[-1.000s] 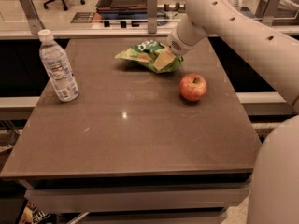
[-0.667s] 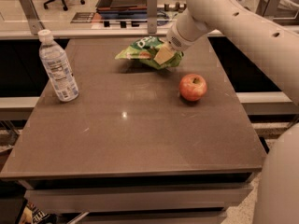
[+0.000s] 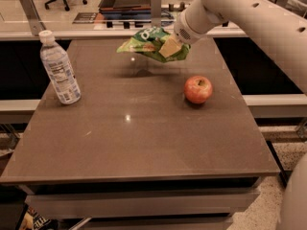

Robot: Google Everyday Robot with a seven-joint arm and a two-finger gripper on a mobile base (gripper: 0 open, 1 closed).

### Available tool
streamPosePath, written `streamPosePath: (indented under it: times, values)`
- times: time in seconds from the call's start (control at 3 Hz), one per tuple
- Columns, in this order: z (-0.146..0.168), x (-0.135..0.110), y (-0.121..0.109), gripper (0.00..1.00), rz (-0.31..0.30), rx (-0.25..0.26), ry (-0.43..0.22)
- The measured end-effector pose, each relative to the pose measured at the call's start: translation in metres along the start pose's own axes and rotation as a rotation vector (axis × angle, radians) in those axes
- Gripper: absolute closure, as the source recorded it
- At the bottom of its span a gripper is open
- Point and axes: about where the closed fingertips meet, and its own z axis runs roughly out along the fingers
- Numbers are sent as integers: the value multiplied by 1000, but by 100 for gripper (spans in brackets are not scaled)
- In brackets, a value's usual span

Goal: Pick green rice chip bag

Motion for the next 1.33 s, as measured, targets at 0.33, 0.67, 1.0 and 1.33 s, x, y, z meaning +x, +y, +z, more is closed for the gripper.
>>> streamPosePath:
  times: [0.33, 0.67, 1.0, 1.33]
  values:
    - [-19, -11, -2, 100, -24, 25, -36]
    - [-36, -20, -4, 100, -43, 50, -63]
    - [-51, -30, -4, 100, -63, 75, -81]
    - [-52, -31, -3, 100, -64, 76, -82]
